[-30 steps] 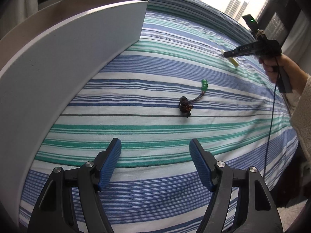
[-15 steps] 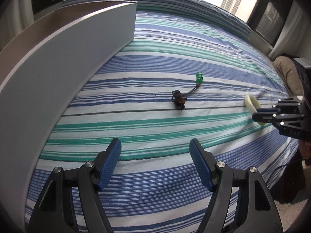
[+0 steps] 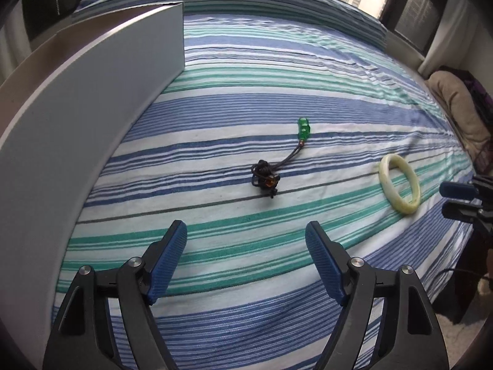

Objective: Organize jewelry

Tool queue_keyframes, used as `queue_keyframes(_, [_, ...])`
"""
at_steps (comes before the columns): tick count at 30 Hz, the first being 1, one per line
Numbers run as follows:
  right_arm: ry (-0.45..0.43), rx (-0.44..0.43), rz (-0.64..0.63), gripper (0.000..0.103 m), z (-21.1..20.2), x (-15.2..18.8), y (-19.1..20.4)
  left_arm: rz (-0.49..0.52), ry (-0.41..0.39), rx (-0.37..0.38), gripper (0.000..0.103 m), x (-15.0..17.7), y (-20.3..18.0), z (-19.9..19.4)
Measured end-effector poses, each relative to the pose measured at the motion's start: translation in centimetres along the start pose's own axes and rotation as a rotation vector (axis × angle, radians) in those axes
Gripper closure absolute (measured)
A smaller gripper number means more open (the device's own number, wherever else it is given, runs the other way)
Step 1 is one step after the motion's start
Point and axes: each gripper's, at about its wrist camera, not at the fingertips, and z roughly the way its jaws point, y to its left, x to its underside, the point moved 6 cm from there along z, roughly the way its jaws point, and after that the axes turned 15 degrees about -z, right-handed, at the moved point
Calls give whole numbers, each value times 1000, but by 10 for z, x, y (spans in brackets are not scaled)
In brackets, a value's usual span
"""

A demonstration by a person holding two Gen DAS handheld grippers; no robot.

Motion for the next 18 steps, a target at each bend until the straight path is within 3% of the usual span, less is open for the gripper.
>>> queue_keyframes(4, [-17,-24,42,66,0,7,-3,70,20,13,24,-15,-22,22])
queue_keyframes(7, [0,-22,15,66,6,3,0,131,-24,-39,40,-19,-31,30])
queue_keyframes(8, [6,-20,-8,66,9,0,2,152,-40,-50,54,-19,-33,30])
queue_keyframes(9, [12,-20,-35,66,13,-4,5,163,-44,-30,80,-19,-36,29])
queue_keyframes(10, [21,-23,-64,66,19,-8,8,164,-39,-19,92,-19,-38,29])
queue_keyframes(16, [110,13,-180,66,61,-17,15,43,2,97,94,-15,-31,17])
queue_keyframes(18, [126,8,-211,81,65,-17,21,-4,-1,132,94,-15,-27,6])
